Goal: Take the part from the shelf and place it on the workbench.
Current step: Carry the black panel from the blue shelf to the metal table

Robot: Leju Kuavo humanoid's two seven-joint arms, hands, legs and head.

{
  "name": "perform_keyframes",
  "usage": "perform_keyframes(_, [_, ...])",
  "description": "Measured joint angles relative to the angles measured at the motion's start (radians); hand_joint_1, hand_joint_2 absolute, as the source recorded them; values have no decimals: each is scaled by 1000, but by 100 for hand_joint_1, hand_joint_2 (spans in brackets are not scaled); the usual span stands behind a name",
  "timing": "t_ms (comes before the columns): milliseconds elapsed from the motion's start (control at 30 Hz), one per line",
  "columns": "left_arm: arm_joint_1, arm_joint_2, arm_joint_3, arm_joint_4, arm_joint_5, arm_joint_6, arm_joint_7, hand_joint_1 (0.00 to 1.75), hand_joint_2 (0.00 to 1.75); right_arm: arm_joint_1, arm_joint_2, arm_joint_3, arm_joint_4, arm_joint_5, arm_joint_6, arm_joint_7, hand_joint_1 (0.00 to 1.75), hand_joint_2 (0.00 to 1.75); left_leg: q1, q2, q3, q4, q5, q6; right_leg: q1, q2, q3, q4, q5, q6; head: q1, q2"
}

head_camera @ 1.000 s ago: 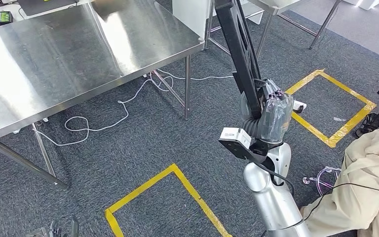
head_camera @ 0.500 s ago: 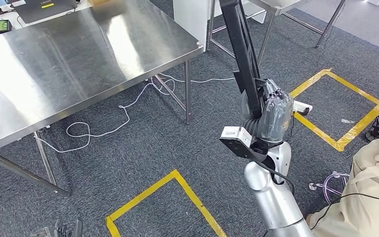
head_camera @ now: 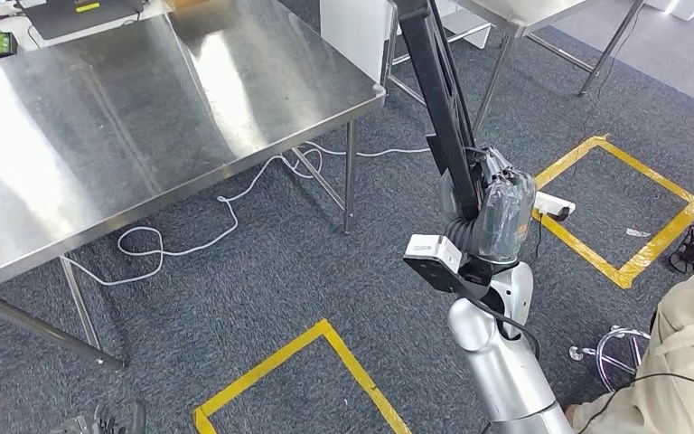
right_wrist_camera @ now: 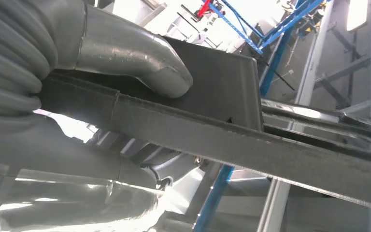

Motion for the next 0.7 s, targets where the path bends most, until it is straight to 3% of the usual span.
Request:
perform_keyframes(100, [-1, 0, 0, 0, 0, 0, 0, 0, 175, 0, 0, 0, 0, 0, 0, 0, 175, 175, 0, 0, 1, 0, -1, 2, 0, 0, -11, 19, -6, -2, 1, 0])
perform_keyframes(133, [-1, 0, 0, 0, 0, 0, 0, 0, 175, 2, -2, 0, 0, 0, 0, 0, 175, 175, -2, -1, 5, 0, -5, 4, 0, 0, -47, 68, -14, -2, 1, 0])
perform_keyframes(167, [-1, 0, 0, 2, 0, 0, 0, 0, 175, 5, -4, 0, 0, -1, 0, 0, 175, 175, -4, -3, 18, 1, -16, 6, 0, 0, -71, 73, 9, 3, 2, 0])
perform_keyframes(233, [-1, 0, 0, 4, 0, 0, 0, 0, 175, 10, -10, 0, 0, -4, 0, -2, 175, 175, -12, -9, 50, 5, -49, 1, 2, -1, -87, 14, 82, 7, 2, 0])
perform_keyframes(267, [-1, 0, -1, 5, 0, 0, 0, 0, 175, 10, -12, 0, 0, -6, 0, -4, 175, 175, -14, -11, 62, 6, -63, -6, 3, 0, -62, -61, 125, 6, 2, 0])
perform_keyframes(300, [-2, 0, -1, 5, 0, 0, 0, 0, 175, 11, -13, -1, 0, -7, 0, -5, 175, 175, -16, -11, 67, 7, -72, -12, 6, 0, -48, -91, 135, -4, 1, 0])
perform_keyframes(400, [-4, 0, -2, 5, 0, 0, 0, 0, 175, 10, -15, -7, -2, -9, 0, -6, 175, 175, -9, -8, 66, 22, -91, -30, 1, 4, -37, -97, 125, -29, -2, 0])
perform_keyframes(467, [-7, 0, -4, 6, 0, 0, 0, 0, 175, 10, -14, -8, -3, -9, 0, -7, 175, 175, -4, -3, 23, 108, -127, -42, -3, 5, -24, -100, 116, -43, -5, 0])
perform_keyframes(533, [-8, 0, -6, 8, -1, 1, 0, 0, 175, 11, -14, -8, -3, -9, 0, -9, 175, 175, -2, -2, -61, 237, -165, -51, -2, 6, -15, -99, 106, -52, -7, 0])
perform_keyframes(567, [-8, 1, -6, 10, -1, 1, 0, 0, 175, 12, -14, -8, -3, -9, 0, -9, 175, 175, -1, -2, -95, 276, -165, -52, -1, 7, -10, -99, 101, -53, -7, 0])
perform_keyframes(600, [-8, 1, -6, 11, 0, 1, 0, 0, 175, 12, -14, -8, -3, -9, 0, -10, 175, 175, -1, -1, -115, 282, -144, -53, -1, 8, -3, -99, 95, -53, -8, 0])
perform_keyframes(633, [-8, 1, -6, 12, 0, 1, 0, 0, 175, 13, -14, -8, -3, -10, 0, -11, 175, 175, 0, -1, -114, 249, -104, -50, 0, 10, 6, -99, 89, -52, -8, 0])
perform_keyframes(700, [-9, 2, -6, 13, 1, 1, 0, 0, 175, 13, -13, -9, -3, -11, 0, -14, 175, 175, -2, -1, -72, 120, -11, -40, 1, 12, 28, -100, 74, -47, -7, 0])
